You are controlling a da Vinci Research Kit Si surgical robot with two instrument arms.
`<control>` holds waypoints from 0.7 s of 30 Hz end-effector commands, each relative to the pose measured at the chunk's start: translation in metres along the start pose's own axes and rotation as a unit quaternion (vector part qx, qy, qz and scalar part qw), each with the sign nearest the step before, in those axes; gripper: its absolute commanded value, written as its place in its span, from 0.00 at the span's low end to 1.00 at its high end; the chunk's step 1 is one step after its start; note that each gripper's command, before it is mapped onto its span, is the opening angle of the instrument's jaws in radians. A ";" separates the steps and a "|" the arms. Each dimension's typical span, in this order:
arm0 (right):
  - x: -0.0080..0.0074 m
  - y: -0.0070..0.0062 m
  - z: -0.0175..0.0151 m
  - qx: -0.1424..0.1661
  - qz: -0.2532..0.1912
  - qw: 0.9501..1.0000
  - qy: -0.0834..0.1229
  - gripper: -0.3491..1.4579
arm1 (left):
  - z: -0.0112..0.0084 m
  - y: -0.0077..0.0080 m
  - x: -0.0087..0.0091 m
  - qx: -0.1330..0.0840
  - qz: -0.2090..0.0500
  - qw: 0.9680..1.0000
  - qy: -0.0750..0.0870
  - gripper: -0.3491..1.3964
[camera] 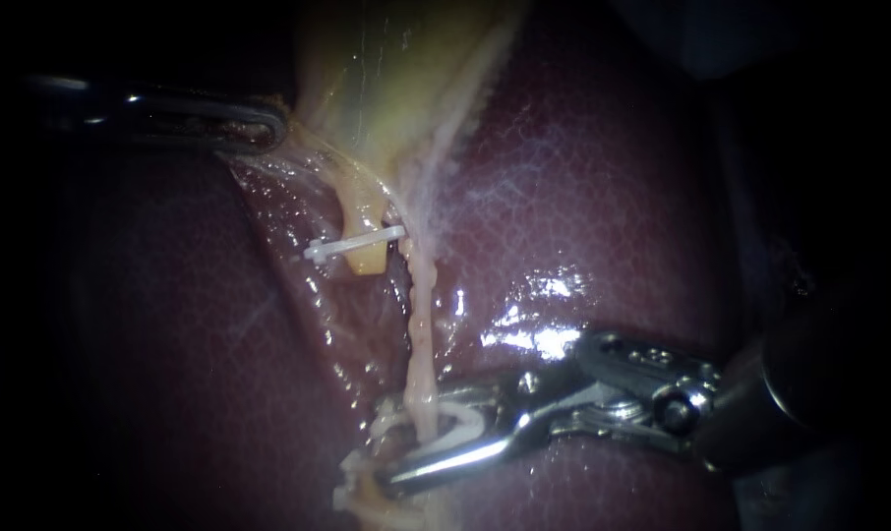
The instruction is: Clipping first clip right tube
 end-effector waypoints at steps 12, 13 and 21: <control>-0.0002 0.0002 -0.0005 0.021 0.000 1.000 -0.013 0.01 | 0.0000 -0.0001 0.0000 0.000 0.000 1.000 0.000 0.00; -0.0002 0.0002 -0.0005 0.025 -0.001 1.000 -0.016 0.00 | -0.0001 -0.0001 0.0000 0.000 0.000 1.000 0.000 0.00; -0.0002 0.0006 -0.0008 0.023 -0.003 1.000 -0.013 0.00 | -0.0001 -0.0001 0.0000 0.000 0.000 1.000 0.000 0.00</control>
